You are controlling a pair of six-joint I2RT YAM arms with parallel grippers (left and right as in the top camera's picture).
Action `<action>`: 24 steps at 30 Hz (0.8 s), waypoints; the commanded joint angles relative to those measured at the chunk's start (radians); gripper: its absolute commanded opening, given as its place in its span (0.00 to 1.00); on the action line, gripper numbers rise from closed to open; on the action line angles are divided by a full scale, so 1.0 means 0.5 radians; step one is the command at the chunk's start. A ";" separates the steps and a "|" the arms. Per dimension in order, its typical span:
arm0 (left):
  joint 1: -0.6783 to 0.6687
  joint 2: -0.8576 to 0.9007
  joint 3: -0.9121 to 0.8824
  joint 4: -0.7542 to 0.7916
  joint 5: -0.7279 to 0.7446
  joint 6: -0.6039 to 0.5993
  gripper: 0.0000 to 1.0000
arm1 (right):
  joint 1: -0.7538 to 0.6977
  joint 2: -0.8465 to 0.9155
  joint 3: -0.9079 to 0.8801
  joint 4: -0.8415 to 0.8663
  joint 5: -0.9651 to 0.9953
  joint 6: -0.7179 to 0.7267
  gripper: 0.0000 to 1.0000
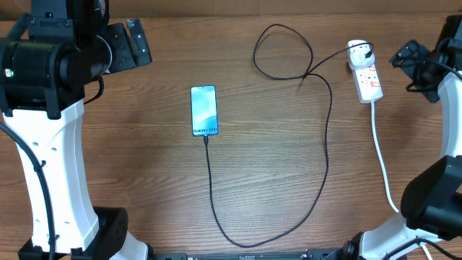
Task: Plug charger to phone and switch on socket
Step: 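Position the right gripper over the power strip's orange switch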
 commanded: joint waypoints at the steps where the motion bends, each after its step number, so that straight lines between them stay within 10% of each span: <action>1: 0.002 -0.011 0.024 -0.004 -0.018 -0.028 1.00 | -0.006 0.050 0.047 0.077 0.021 0.060 1.00; 24: 0.002 -0.011 0.024 -0.004 -0.018 -0.029 1.00 | -0.006 0.428 0.037 0.291 0.020 0.211 1.00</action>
